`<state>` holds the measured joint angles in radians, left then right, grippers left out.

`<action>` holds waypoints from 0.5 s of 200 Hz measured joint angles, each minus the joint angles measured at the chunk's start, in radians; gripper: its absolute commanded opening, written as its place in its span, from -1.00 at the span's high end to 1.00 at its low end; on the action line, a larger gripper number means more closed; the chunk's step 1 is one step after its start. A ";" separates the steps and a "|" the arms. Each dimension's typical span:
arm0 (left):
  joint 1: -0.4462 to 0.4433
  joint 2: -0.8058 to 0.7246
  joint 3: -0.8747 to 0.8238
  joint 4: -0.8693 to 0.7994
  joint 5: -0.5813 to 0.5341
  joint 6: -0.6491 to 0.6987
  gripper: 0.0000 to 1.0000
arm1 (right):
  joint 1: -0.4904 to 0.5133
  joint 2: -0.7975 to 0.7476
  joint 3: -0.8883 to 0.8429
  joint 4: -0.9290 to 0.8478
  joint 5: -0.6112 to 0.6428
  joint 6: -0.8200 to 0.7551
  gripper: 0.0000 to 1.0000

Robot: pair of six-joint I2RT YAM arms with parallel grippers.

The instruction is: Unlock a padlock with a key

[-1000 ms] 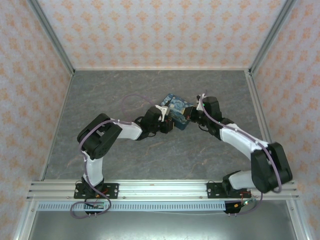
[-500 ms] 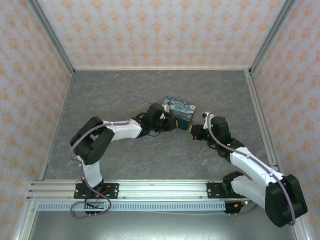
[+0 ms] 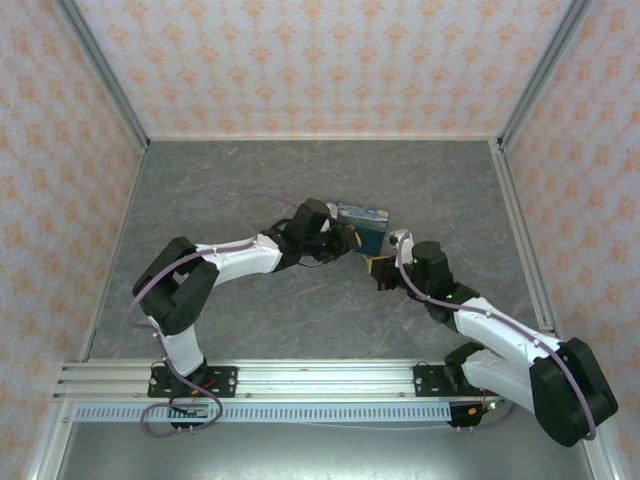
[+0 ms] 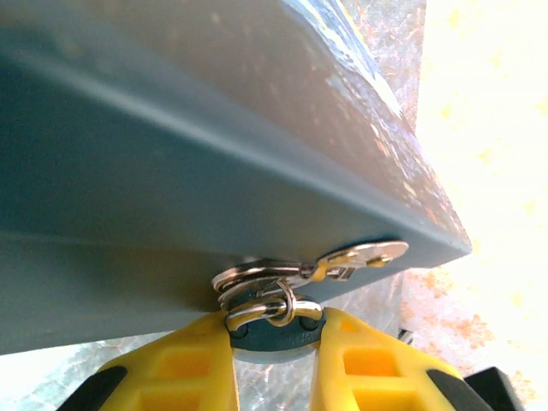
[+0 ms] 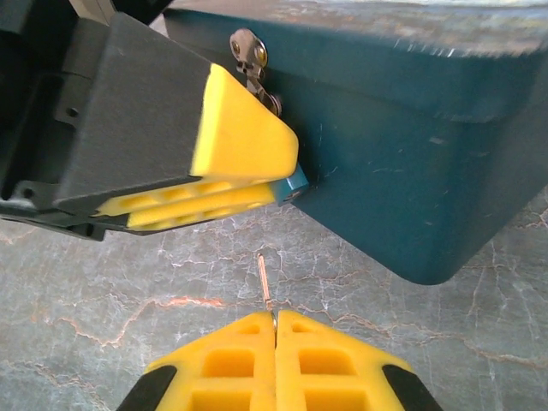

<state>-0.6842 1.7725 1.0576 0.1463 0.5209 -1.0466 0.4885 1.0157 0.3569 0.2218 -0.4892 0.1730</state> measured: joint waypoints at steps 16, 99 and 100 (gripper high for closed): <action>-0.003 -0.005 0.006 -0.014 0.001 -0.013 0.83 | 0.002 0.013 0.000 0.007 0.000 -0.014 1.00; -0.003 -0.021 0.010 -0.038 0.003 -0.051 0.81 | 0.002 0.091 0.002 0.042 0.026 -0.061 1.00; -0.003 -0.022 0.010 -0.039 0.003 -0.052 0.81 | 0.002 0.092 0.002 0.043 0.027 -0.062 1.00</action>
<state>-0.6876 1.7508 1.0672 0.1078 0.5243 -1.0985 0.4904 1.1080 0.3592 0.2649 -0.4625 0.1112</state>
